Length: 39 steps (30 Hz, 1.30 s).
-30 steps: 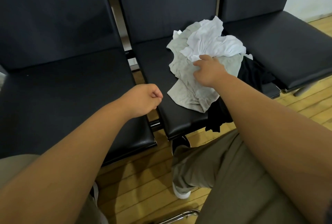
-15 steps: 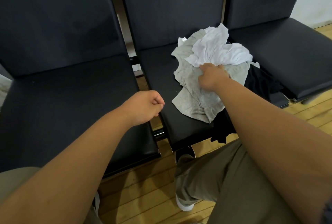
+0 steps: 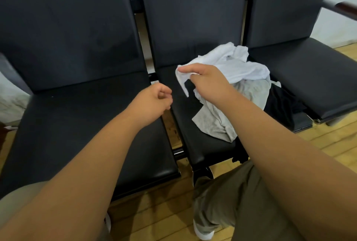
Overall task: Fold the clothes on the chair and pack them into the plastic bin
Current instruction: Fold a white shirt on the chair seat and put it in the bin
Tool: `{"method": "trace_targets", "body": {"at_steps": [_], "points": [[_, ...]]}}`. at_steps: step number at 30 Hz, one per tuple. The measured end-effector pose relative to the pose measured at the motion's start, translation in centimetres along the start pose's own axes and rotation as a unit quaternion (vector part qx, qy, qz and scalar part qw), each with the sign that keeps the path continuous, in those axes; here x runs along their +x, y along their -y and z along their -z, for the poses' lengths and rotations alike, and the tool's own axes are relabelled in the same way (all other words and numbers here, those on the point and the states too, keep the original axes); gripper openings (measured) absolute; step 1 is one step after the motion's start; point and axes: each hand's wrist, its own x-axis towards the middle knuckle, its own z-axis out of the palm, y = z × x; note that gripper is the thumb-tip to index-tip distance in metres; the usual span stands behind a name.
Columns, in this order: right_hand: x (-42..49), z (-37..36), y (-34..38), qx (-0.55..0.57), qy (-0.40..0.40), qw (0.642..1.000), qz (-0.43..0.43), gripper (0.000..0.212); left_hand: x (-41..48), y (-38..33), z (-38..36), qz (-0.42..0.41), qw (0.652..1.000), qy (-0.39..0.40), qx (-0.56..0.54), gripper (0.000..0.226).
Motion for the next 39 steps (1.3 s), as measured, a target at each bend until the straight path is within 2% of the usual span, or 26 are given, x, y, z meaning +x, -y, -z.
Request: {"method": "trace_targets", "body": {"at_steps": [2, 4, 5, 8, 12, 15, 19, 23, 26, 28, 30, 33, 36, 39], "points": [[-1.3, -1.0, 2.1, 0.065, 0.043, 0.997, 0.017, 0.042, -0.4, -0.2, 0.9, -0.026, 0.999, -0.039, -0.001, 0.06], [-2.2, -1.8, 3.7, 0.108, 0.072, 0.991, 0.032, 0.037, -0.8, -0.2, 1.8, -0.051, 0.996, -0.063, -0.022, 0.071], [-2.5, -2.1, 4.1, 0.127, 0.078, 0.988, 0.035, 0.035, -1.2, -0.3, 2.3, -0.056, 0.995, -0.066, -0.043, 0.064], [-3.1, -2.5, 5.0, 0.155, 0.079, 0.984, 0.031, 0.037, -2.2, -0.3, 3.9, -0.048, 0.996, -0.067, -0.027, 0.013], [-3.2, -2.5, 6.2, 0.16, 0.06, 0.984, 0.048, 0.034, -3.9, -0.4, 6.0, -0.05, 0.995, -0.086, -0.009, 0.018], [-3.0, -2.9, 7.2, 0.12, 0.041, 0.989, 0.072, 0.027, -5.4, -0.7, 7.5, -0.056, 0.994, -0.09, -0.011, 0.02], [-2.8, -3.7, 8.0, 0.067, 0.008, 0.99, 0.121, 0.022, -6.9, -0.3, 9.4, -0.059, 0.992, -0.091, 0.061, 0.019], [-2.6, -4.1, 8.9, 0.046, -0.008, 0.983, 0.175, 0.023, -7.7, 0.9, 11.4, -0.04, 0.977, -0.163, 0.131, 0.027], [-2.2, -4.2, 9.5, 0.05, -0.006, 0.983, 0.179, 0.027, -8.1, 1.9, 13.0, -0.054, 0.966, -0.246, 0.052, 0.022], [-1.9, -4.5, 9.8, 0.033, 0.012, 0.985, 0.171, 0.025, -8.6, 2.0, 13.7, -0.063, 0.959, -0.265, -0.084, 0.017], [-1.9, -4.9, 10.2, 0.009, 0.046, 0.987, 0.157, 0.02, -9.3, 1.8, 14.1, -0.064, 0.943, -0.257, -0.203, 0.025], [-2.6, -5.8, 11.5, -0.01, 0.123, 0.982, 0.146, 0.01, -10.4, 1.5, 14.1, -0.074, 0.943, -0.237, -0.221, 0.031], [-3.8, -6.8, 12.9, 0.049, 0.202, 0.968, 0.141, 0.019, -11.1, 1.4, 14.1, -0.092, 0.952, -0.22, -0.194, 0.027], [-4.4, -8.1, 13.7, 0.079, 0.222, 0.961, 0.144, 0.022, -11.5, 1.5, 14.0, -0.093, 0.954, -0.203, -0.2, 0.024]]}}
